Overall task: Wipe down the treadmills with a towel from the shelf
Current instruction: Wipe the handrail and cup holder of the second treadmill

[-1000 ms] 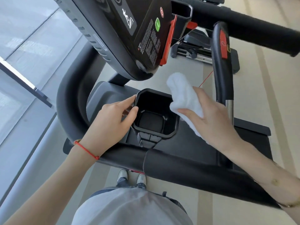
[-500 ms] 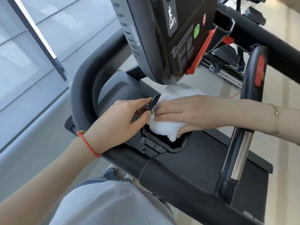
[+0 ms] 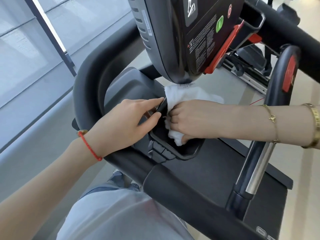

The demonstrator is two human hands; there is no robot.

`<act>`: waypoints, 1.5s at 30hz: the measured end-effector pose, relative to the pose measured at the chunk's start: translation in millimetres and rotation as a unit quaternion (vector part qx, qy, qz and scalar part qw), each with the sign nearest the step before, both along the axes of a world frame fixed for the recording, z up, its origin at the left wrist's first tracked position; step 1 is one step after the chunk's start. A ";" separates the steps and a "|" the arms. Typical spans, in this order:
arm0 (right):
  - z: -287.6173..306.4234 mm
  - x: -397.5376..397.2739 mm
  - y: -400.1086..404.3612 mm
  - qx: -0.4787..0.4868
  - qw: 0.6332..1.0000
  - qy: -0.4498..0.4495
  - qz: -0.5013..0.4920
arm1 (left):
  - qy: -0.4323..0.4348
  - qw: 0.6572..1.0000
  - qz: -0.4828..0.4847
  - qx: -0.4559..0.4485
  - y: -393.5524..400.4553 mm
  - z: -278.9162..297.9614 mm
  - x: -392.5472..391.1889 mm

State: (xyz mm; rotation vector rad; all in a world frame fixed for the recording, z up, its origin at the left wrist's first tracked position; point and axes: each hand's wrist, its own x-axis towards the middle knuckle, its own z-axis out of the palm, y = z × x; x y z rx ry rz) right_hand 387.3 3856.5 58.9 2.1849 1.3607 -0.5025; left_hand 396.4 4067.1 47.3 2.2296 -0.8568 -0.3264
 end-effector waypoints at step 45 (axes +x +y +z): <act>18.0 -62.9 108.8 0.410 0.477 -0.045 -0.776 | 0.084 0.983 -0.162 -0.019 2.6 2.6 67.1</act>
